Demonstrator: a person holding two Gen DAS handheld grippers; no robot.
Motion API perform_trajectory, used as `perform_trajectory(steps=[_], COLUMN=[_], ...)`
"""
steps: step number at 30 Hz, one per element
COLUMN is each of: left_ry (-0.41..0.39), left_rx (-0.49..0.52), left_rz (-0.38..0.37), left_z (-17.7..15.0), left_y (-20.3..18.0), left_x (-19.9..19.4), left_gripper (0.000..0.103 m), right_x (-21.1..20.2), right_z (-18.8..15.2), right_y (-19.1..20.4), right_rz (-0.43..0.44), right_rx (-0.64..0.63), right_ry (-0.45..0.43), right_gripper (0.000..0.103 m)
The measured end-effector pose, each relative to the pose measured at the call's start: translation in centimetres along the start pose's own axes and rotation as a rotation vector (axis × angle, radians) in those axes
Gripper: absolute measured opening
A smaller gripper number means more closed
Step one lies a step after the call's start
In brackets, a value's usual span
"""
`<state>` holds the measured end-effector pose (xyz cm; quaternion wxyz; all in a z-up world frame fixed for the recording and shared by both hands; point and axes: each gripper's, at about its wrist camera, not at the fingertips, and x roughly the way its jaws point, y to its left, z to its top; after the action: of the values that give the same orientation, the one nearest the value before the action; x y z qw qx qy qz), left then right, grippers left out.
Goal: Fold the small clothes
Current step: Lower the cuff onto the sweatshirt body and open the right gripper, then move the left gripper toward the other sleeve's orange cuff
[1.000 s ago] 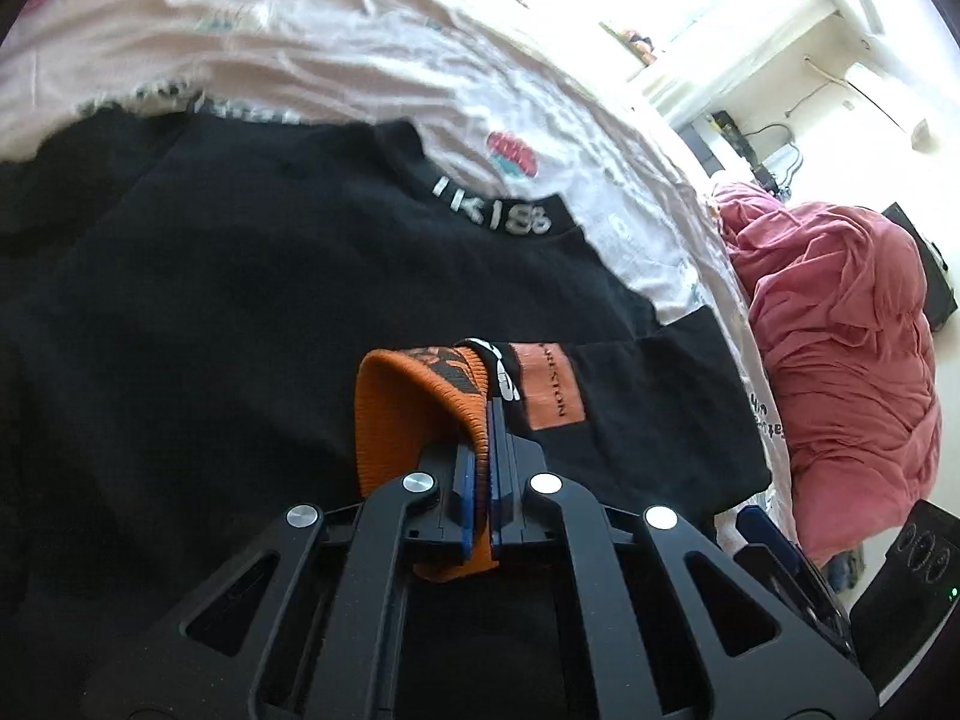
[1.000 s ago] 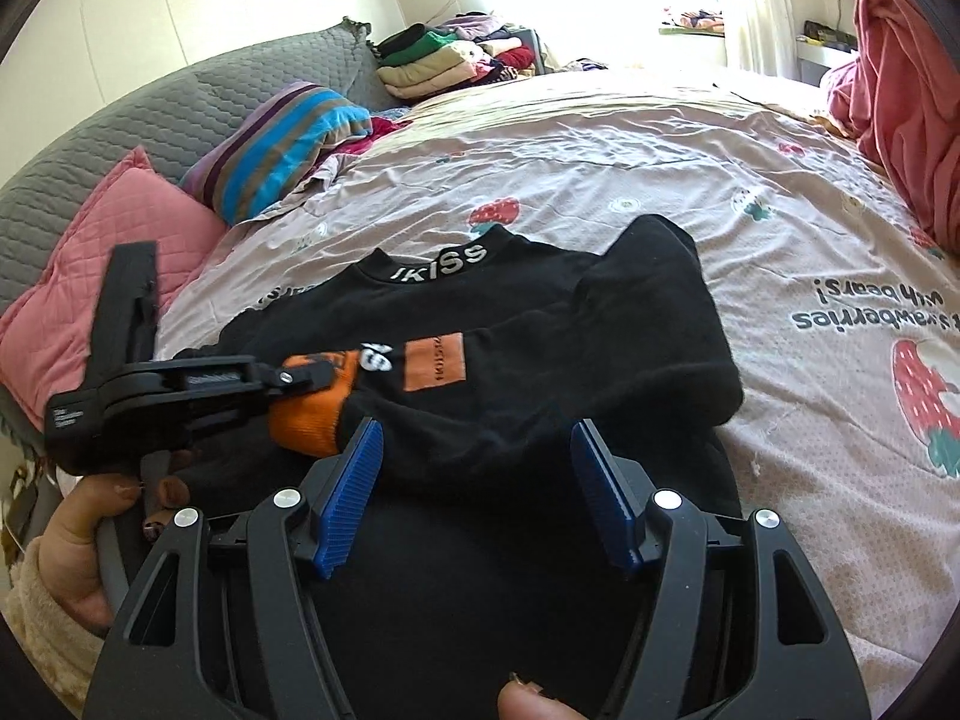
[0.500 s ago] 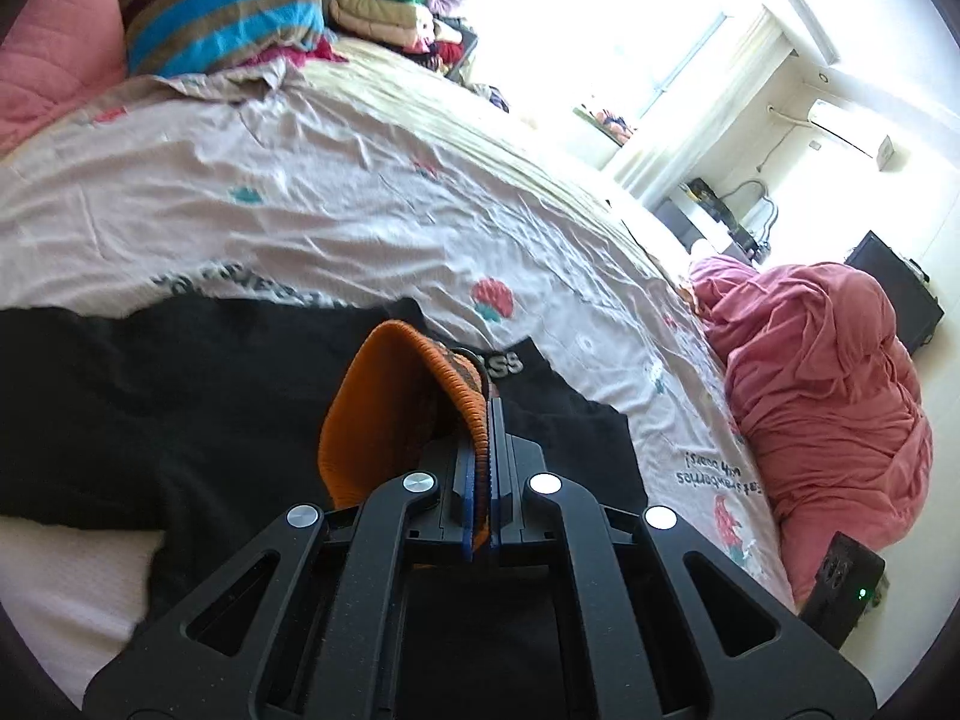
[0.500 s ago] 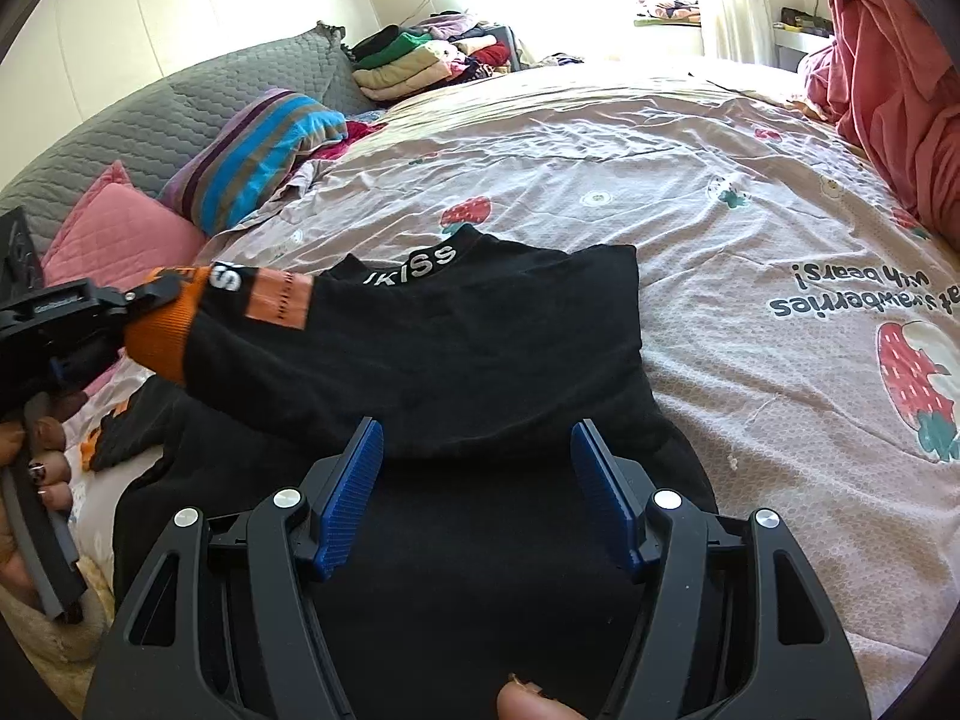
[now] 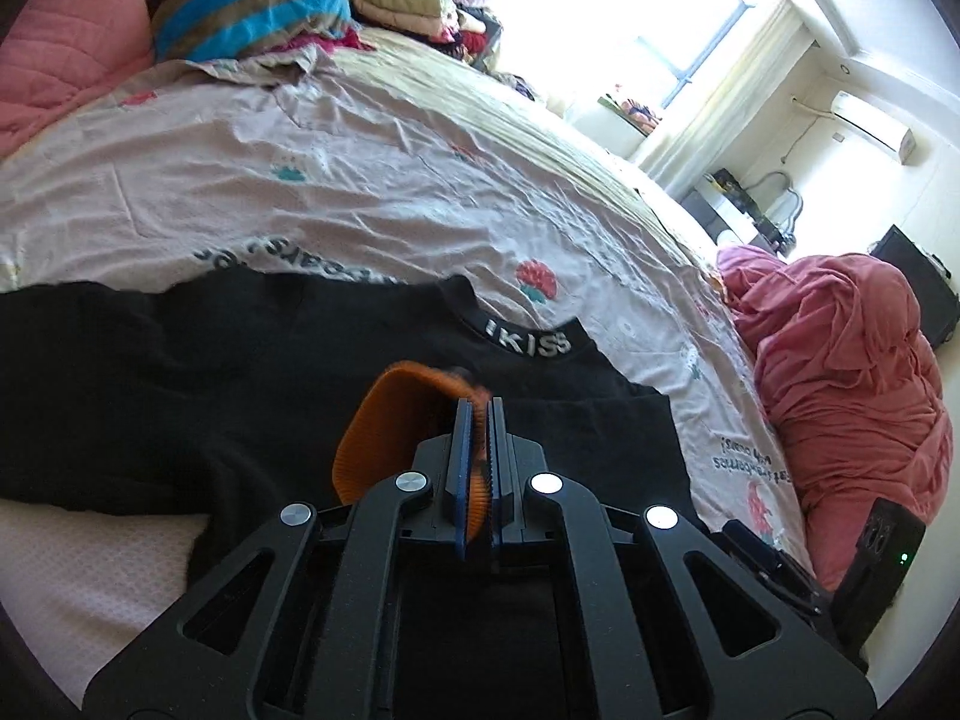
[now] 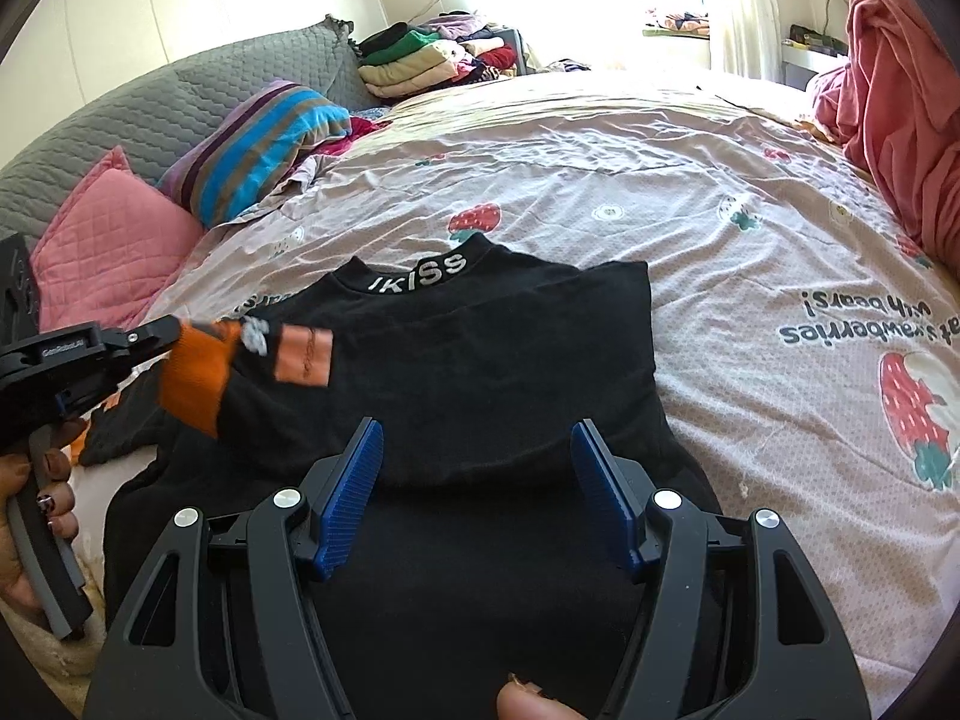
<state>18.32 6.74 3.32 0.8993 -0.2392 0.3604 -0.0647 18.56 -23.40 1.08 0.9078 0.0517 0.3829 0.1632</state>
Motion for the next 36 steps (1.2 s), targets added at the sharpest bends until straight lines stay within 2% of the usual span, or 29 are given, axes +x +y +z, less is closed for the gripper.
perform_trajectory(steps=[5,10,14,16,18,20,22,26,29,31,33,34,36], left_ry=[-0.023,0.021,0.086,0.112,0.152,0.192,0.217,0.222,0.213,0.210,0.202,0.198,0.188], left_rx=[0.013,0.044,0.075,0.088,0.100,0.099,0.092,0.074,0.067,0.063,0.054,0.050,0.054], left_rz=[0.013,0.022,0.040,0.050,0.074,0.111,0.130,0.123,0.110,0.105,0.097,0.096,0.099], left_z=[0.4,-0.1,-1.2,-1.7,-2.3,-3.0,-3.6,-4.8,-4.9,-4.8,-4.7,-4.7,-4.6], left_y=[-0.1,-0.8,-1.3,-1.3,-1.2,-0.5,0.3,1.9,2.1,2.0,2.0,1.9,1.8], left_x=[-1.0,0.2,2.2,3.0,3.9,4.8,5.4,5.7,5.1,4.6,3.8,3.5,3.0], left_gripper=[0.000,0.000,0.013,0.015,0.026,0.036,0.038,0.038,0.038,0.039,0.047,0.049,0.054], right_x=[0.3,1.4,2.2,2.7,3.2,3.8,4.4,6.3,8.3,8.2,7.5,7.2,6.6], right_z=[0.9,1.6,1.8,1.8,1.8,1.6,1.3,0.4,-0.6,-0.6,-0.5,-0.5,-0.4], right_y=[0.4,1.1,1.7,2.0,2.1,2.1,2.0,1.2,-0.3,-0.6,-0.5,-0.5,-0.4], right_rz=[-0.019,-0.039,-0.047,-0.050,-0.057,-0.065,-0.079,-0.140,-0.164,-0.144,-0.134,-0.126,-0.114], right_rx=[-0.023,-0.061,-0.091,-0.107,-0.120,-0.127,-0.136,-0.146,-0.110,-0.088,-0.081,-0.074,-0.061], right_ry=[-0.015,-0.007,0.001,0.009,0.022,0.036,0.057,0.132,0.213,0.205,0.190,0.184,0.175], right_gripper=[0.064,0.064,0.064,0.064,0.064,0.069,0.072,0.081,0.081,0.081,0.085,0.089,0.090])
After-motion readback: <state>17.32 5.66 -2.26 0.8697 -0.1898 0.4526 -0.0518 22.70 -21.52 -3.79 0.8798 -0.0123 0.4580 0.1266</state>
